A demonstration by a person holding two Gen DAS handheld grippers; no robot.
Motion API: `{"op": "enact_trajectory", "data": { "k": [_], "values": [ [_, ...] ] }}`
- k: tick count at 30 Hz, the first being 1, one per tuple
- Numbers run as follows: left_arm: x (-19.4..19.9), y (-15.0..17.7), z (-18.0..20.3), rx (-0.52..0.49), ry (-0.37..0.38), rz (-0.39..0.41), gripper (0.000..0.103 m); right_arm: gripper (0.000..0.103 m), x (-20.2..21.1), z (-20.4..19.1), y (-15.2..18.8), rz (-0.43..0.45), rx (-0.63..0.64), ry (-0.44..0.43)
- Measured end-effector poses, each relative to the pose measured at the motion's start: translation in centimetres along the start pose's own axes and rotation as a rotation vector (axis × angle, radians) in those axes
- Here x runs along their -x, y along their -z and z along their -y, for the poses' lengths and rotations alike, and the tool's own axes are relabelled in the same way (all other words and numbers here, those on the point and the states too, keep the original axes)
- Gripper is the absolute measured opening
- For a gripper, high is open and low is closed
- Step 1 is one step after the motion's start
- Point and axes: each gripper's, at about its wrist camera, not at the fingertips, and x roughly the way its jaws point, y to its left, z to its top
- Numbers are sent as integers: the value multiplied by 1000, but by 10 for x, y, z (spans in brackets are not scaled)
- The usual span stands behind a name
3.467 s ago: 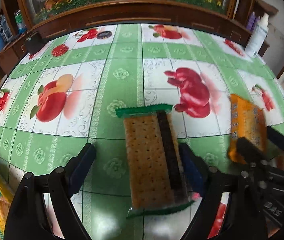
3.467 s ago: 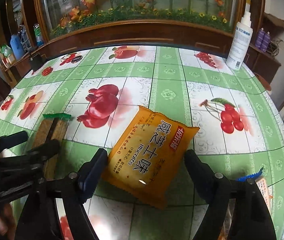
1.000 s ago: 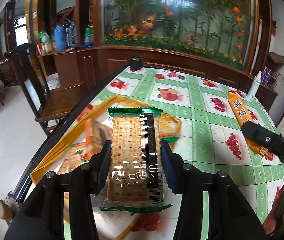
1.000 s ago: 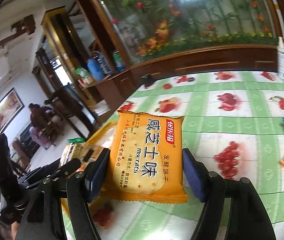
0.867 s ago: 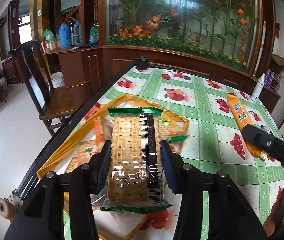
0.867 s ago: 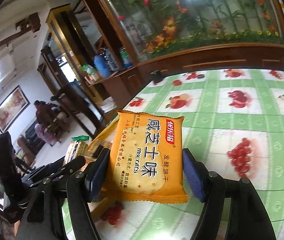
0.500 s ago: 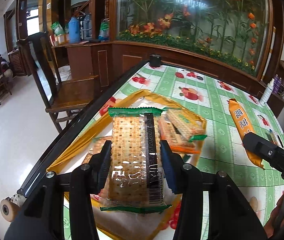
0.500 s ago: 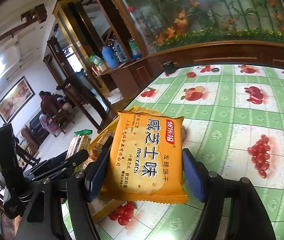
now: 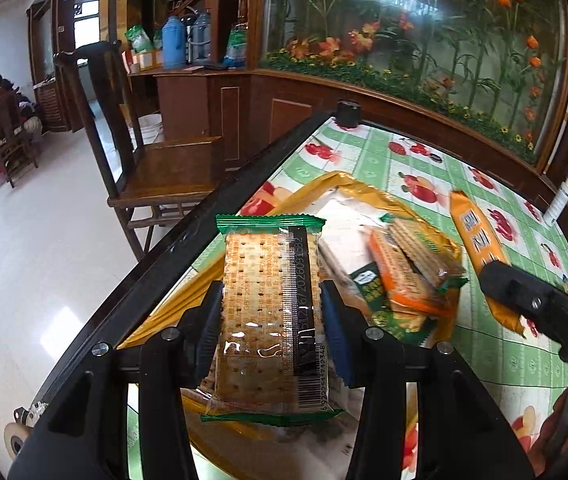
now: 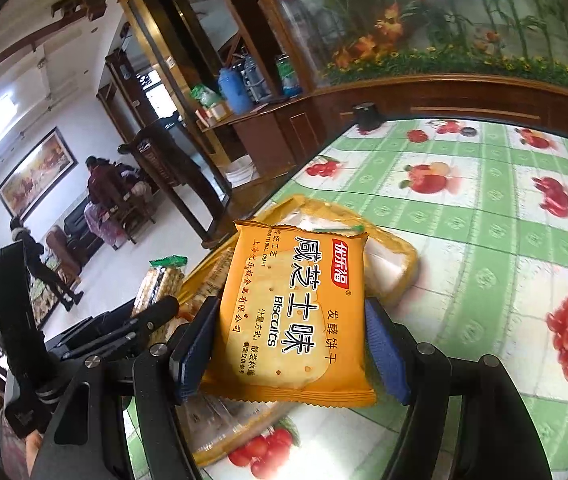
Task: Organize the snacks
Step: 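Carry both packs over the tray and lower them in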
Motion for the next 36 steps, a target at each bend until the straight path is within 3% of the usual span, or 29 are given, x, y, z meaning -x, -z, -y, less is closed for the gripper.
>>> {"op": "enact_trajectory", "data": {
  "k": [13,36],
  "values": [
    [-19,-2,-17,9,-34,-43,46,72,-70,-36,-20,-68,105,15],
    [-27,-3,-9,-14,-51,-87,47,72,-80,-30,-25,-58,127,73]
  ]
}}
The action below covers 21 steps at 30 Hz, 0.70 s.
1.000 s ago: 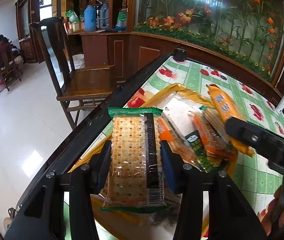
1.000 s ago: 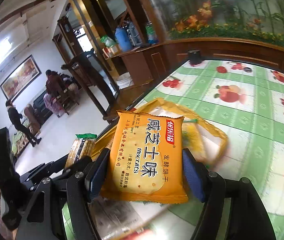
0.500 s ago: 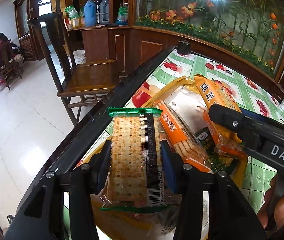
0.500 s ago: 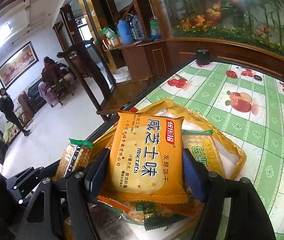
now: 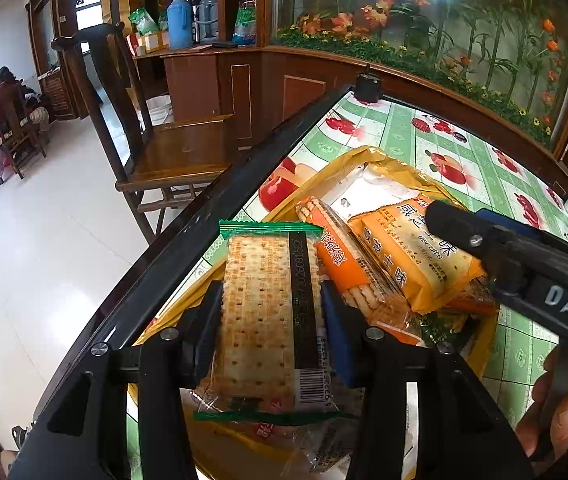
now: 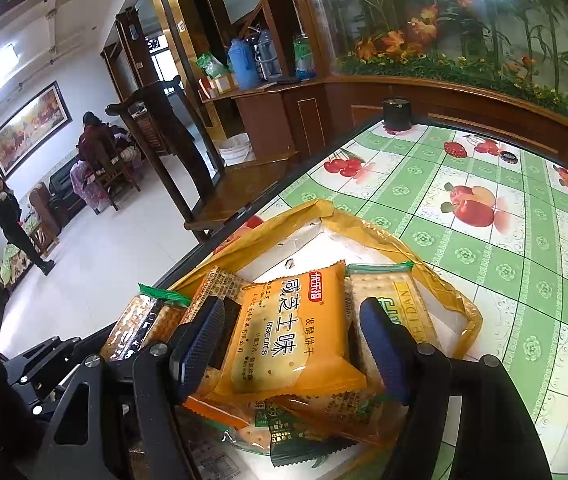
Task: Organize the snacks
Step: 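Carry both packs over the tray and lower them in, then open both tools and move them toward the boxed biscuits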
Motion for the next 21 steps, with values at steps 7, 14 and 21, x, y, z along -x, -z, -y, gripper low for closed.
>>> {"op": "enact_trajectory", "data": {
  "k": [7,14,21],
  "values": [
    [10,0,7,-13,-16,16,74,72,26,10,-1,43,-23,6],
    [26,0,16,-19,-19,42,83,72,61,33,8,82,-70,28],
    [46,1,43,-74,-11,85,83,76,108,73,25,132,-132,86]
  ]
}}
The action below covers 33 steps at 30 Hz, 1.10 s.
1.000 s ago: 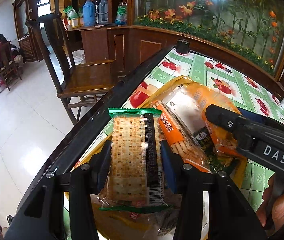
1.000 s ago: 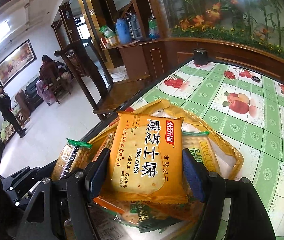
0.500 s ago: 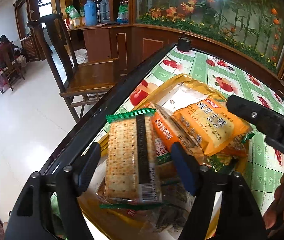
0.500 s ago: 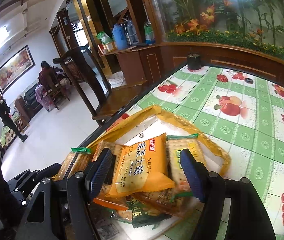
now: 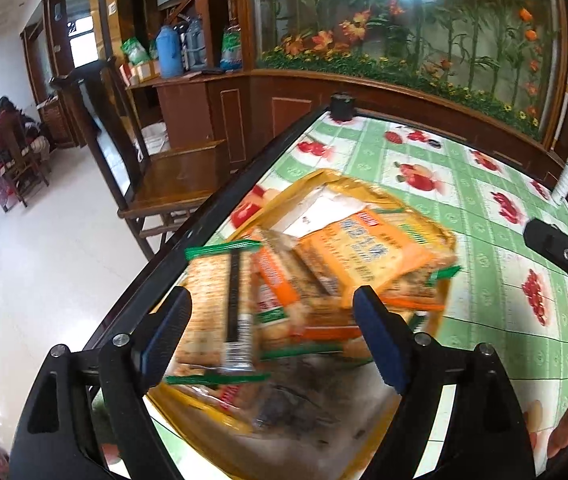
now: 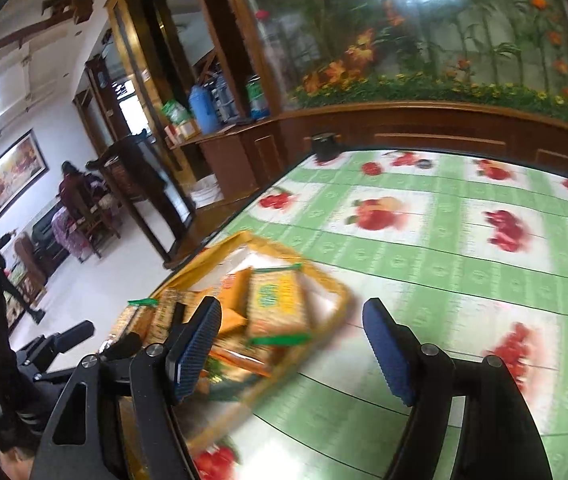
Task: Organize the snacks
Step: 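Open both tools and move them toward the boxed biscuits, then grasp the boxed biscuit pack with right tool while left tool grasps a tan pack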
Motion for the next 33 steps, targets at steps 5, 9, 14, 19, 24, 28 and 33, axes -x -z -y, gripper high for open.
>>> {"op": "enact_trajectory", "data": {
  "k": [5,9,14,19,24,28,33],
  "values": [
    [13,-2,28,-53,20,27,83,80,37,44,11,32,-55,60],
    [20,-2,58,-99,49,41,83,84,67,85,22,57,-107,130],
    [23,0,98,-168,87,43,83,87,110,151,44,90,-204,236],
    [28,4,141,-247,128,46,83,87,143,215,65,112,-333,308],
    [32,8,175,-301,156,42,83,87,163,256,80,123,-403,348],
    [31,9,190,-321,168,38,83,87,166,279,89,110,-441,364],
    [30,11,208,-339,178,38,83,88,163,296,97,85,-472,360]
  ]
}}
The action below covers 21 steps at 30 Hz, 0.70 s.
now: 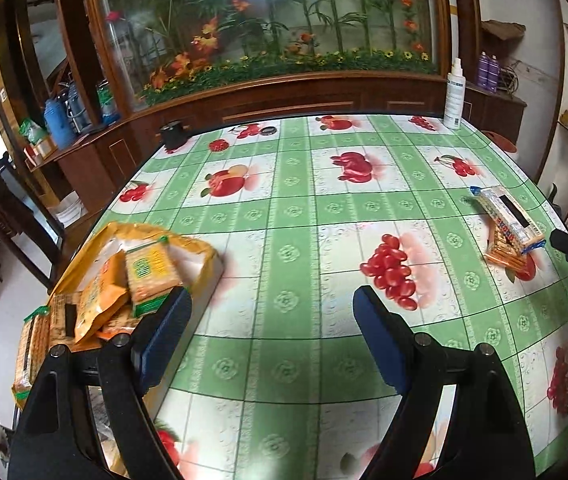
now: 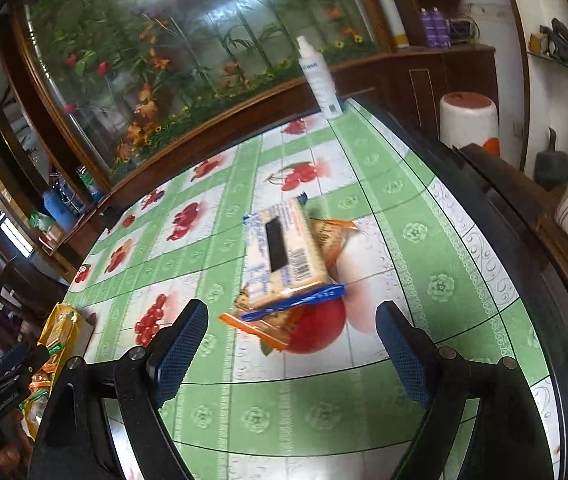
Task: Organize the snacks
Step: 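Grasp the boxed biscuit pack with right tool while left tool grasps a tan pack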
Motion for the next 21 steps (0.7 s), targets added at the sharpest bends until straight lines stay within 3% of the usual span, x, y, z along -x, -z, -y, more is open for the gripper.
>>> {"op": "enact_trajectory", "data": {
  "k": [21],
  "values": [
    [-12,-13,25,-7,41,34,83,89,-33,-4,-7,-58,38,-11]
  ]
}}
